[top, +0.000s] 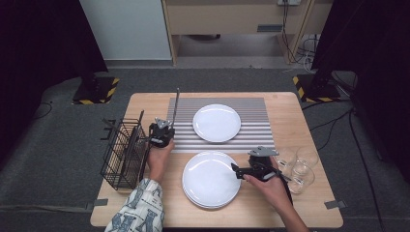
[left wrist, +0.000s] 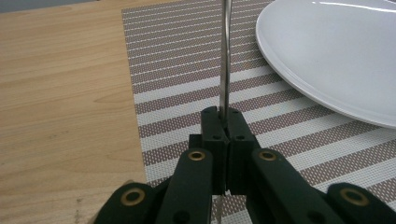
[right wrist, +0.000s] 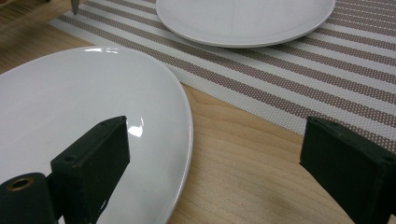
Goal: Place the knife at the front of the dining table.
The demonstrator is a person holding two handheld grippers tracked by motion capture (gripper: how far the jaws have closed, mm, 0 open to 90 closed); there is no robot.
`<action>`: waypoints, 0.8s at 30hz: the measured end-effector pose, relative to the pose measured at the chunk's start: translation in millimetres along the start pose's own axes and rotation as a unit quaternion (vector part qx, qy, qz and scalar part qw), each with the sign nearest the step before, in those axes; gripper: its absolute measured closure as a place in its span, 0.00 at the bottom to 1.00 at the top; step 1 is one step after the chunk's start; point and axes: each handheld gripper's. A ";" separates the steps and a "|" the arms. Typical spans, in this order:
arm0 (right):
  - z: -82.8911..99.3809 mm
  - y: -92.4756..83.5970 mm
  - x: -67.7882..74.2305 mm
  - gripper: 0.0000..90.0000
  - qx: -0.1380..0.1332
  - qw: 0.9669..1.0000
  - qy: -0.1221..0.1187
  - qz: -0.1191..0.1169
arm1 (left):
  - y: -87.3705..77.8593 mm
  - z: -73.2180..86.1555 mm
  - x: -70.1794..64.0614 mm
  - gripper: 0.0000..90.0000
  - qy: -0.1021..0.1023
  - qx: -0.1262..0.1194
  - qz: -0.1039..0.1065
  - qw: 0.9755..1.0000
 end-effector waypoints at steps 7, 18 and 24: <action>0.2 -0.1 -0.3 0.09 0.001 1.000 -0.001 0.001 | 0.8 2.0 0.7 0.98 -0.002 0.007 0.003 1.000; -1.4 -3.4 -2.0 0.09 -0.005 1.000 0.003 0.000 | 4.2 2.7 0.0 0.98 -0.006 0.013 0.005 1.000; -0.3 -5.5 -3.8 0.09 -0.006 1.000 0.004 0.003 | 7.3 3.6 0.4 0.98 -0.008 0.019 0.005 1.000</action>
Point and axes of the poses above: each handheld gripper's, and its own axes: y roughly forward along the jaws, z roughly out of its underside, x roughly to its left, and after that the axes turned 1 degree about y, right-handed
